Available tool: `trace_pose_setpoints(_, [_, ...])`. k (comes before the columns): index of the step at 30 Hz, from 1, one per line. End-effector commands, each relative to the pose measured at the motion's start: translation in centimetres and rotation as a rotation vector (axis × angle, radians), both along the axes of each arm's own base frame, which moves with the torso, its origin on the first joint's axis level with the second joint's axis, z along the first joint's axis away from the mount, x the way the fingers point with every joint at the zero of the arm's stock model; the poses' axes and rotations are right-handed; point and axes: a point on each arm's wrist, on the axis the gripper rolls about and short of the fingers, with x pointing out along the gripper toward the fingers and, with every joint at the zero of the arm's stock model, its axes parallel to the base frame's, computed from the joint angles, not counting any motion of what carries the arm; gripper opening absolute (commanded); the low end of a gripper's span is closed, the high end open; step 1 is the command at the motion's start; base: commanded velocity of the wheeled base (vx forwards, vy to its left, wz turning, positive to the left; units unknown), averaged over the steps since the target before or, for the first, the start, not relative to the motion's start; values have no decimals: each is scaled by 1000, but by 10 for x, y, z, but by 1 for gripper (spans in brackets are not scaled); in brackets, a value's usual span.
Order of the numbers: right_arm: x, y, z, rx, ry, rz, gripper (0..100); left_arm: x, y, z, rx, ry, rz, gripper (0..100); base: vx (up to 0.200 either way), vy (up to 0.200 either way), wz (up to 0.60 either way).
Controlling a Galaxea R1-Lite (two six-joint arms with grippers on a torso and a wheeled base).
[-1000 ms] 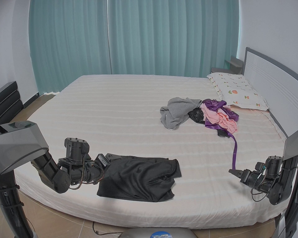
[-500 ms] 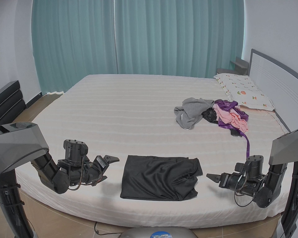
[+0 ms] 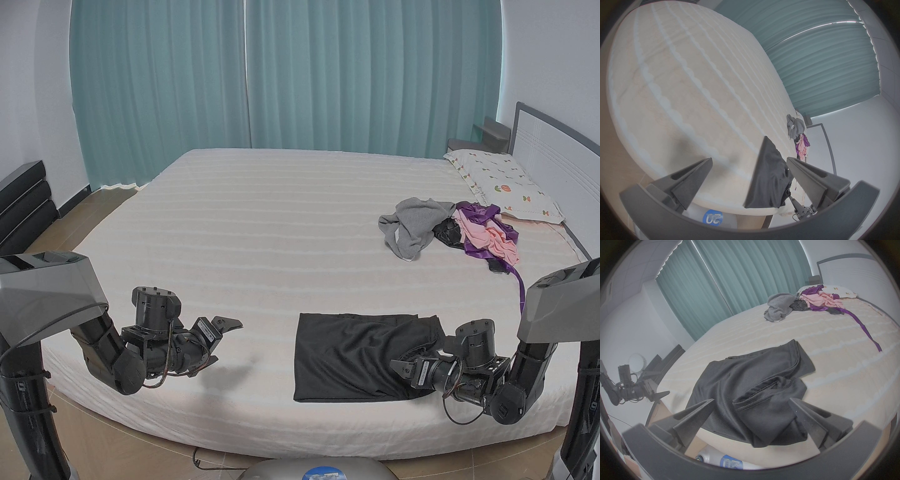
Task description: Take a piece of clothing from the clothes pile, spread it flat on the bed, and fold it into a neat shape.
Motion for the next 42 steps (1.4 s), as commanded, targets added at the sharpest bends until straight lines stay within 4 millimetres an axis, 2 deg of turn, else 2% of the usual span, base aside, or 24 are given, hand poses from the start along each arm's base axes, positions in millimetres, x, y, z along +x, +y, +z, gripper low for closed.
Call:
trace_pose_setpoints(1, [0, -2, -6, -23, 28, -12, 100, 0, 0, -4, 3, 11, -1, 100, 0, 0, 0])
trace_pose_setpoints(8, [2, -22, -8, -81, 61, -80, 100, 0, 0, -4, 5, 11, -2, 100, 0, 0, 0])
trace_pose_setpoints(11, [1, -29, -19, -128, 104, -92, 100, 0, 0, -4, 6, 11, 0, 100, 0, 0, 0])
trace_pose_setpoints(15, [3, -41, -17, -144, 99, -139, 100, 0, 0, -4, 5, 11, -2, 100, 0, 0, 0])
trace_pose_setpoints(20, [1, -68, -9, -165, 89, -207, 100, 0, 0, -4, 5, 11, -2, 100, 0, 0, 0])
trace_pose_setpoints(27, [0, -99, -11, -260, 103, -220, 100, 0, 0, -4, 5, 10, 0, 100, 0, 0, 0])
trace_pose_setpoints(36, [-3, -127, 7, -303, 63, -278, 100, 0, -1, -5, 6, 11, -2, 100, 0, 0, 0])
trace_pose_setpoints(39, [-2, -126, 8, -286, 50, -262, 100, 0, -1, -6, 7, 14, -4, 100, 0, 0, 0])
trace_pose_setpoints(42, [0, -126, 19, -235, 4, -242, 100, 0, -1, -6, 8, 12, -3, 100, 0, 0, 0])
